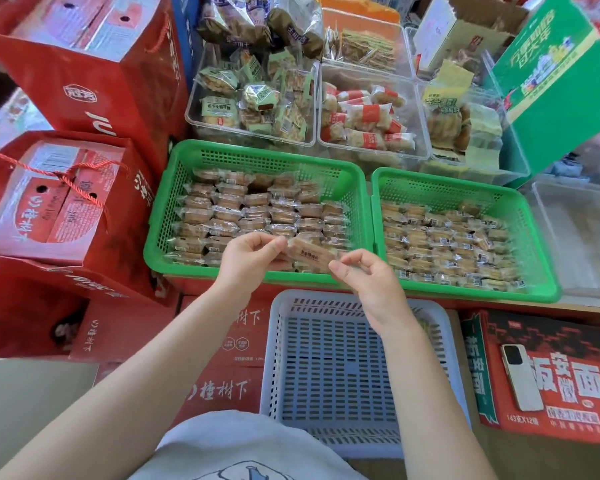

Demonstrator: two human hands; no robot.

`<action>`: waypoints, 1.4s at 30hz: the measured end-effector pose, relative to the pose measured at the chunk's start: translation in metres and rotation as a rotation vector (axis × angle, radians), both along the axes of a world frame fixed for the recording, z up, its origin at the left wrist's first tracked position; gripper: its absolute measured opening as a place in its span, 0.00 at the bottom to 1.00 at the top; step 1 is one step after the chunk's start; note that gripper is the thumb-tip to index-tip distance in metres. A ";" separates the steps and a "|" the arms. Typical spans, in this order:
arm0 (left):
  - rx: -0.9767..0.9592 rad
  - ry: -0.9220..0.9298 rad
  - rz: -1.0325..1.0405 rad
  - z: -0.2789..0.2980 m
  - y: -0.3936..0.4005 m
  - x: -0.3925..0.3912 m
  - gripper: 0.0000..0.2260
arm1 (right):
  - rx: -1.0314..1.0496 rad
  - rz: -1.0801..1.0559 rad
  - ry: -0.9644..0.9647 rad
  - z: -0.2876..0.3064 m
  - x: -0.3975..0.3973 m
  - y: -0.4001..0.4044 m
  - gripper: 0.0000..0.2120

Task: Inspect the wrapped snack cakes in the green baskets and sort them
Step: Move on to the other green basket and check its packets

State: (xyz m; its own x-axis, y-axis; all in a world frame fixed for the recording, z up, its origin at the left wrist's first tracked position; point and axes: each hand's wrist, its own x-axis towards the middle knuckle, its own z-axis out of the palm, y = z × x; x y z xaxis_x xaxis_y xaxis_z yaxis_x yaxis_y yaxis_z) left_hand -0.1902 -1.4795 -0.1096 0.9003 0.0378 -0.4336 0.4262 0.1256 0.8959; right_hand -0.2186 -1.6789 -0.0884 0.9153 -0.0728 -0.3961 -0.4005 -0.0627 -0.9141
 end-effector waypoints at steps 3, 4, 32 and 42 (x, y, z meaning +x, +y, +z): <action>0.144 -0.046 0.019 -0.020 -0.010 0.019 0.12 | -0.116 -0.071 0.002 -0.010 0.020 0.002 0.06; 0.266 -0.089 -0.031 -0.030 -0.012 0.024 0.14 | -0.154 -0.102 -0.004 -0.014 0.028 0.002 0.05; 1.338 -0.234 -0.839 -0.101 -0.002 0.052 0.32 | -1.089 0.290 -0.071 -0.124 0.233 -0.013 0.11; 1.306 -0.280 -0.808 -0.101 -0.001 0.051 0.29 | -0.942 0.318 -0.138 -0.080 0.150 0.005 0.10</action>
State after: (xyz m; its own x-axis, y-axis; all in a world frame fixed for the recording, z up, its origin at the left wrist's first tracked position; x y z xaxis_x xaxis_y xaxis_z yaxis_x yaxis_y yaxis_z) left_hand -0.1394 -1.4804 -0.2110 0.9104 -0.2751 -0.3089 -0.1988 -0.9459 0.2563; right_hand -0.0686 -1.6736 -0.1680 0.9803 -0.0465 -0.1918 -0.1339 -0.8704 -0.4737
